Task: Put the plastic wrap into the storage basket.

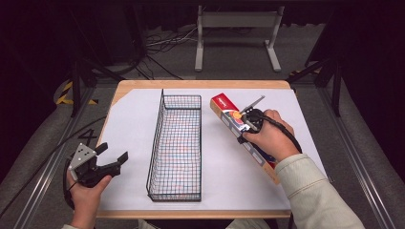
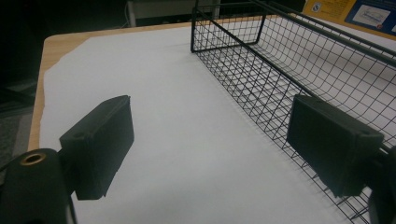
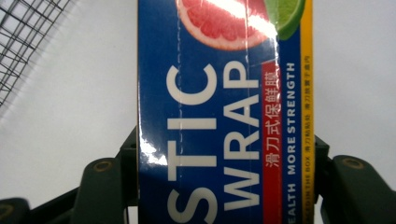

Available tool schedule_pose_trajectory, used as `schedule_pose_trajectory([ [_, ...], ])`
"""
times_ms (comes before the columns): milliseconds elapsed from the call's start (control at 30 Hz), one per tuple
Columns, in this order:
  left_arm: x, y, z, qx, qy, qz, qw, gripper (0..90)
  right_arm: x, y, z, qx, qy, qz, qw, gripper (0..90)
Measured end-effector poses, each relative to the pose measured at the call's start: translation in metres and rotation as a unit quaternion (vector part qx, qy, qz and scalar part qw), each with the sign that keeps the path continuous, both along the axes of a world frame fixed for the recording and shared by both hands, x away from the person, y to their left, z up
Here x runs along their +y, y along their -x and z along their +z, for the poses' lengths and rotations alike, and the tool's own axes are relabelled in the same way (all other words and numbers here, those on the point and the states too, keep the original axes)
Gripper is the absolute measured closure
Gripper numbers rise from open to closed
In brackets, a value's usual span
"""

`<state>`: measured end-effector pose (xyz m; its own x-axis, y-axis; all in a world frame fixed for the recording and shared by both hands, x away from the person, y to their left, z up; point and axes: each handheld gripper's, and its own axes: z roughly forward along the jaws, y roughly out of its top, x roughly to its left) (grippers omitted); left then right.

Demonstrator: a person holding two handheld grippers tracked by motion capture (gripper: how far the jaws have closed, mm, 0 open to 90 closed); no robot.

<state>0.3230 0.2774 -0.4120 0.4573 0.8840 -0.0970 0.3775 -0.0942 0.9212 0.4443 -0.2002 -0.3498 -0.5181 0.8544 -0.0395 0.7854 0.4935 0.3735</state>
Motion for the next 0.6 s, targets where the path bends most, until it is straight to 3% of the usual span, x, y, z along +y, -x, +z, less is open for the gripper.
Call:
schedule_pose_trajectory([
  [400, -0.009, -0.005, 0.004, -0.02, 0.002, -0.021, 0.9996, 14.7, 0.015, 0.003, 0.023, -0.005, -0.005, -0.052, 0.9986, 39.9],
  [500, -0.013, -0.009, 0.003, -0.028, -0.029, -0.005, 0.9992, 13.9, 0.019, 0.003, 0.028, 0.001, -0.014, -0.074, 0.9972, 39.9],
  [600, -0.019, -0.012, 0.004, -0.036, -0.036, -0.012, 0.9987, 13.6, 0.023, 0.001, 0.032, 0.006, -0.025, -0.106, 0.9941, 39.9],
])
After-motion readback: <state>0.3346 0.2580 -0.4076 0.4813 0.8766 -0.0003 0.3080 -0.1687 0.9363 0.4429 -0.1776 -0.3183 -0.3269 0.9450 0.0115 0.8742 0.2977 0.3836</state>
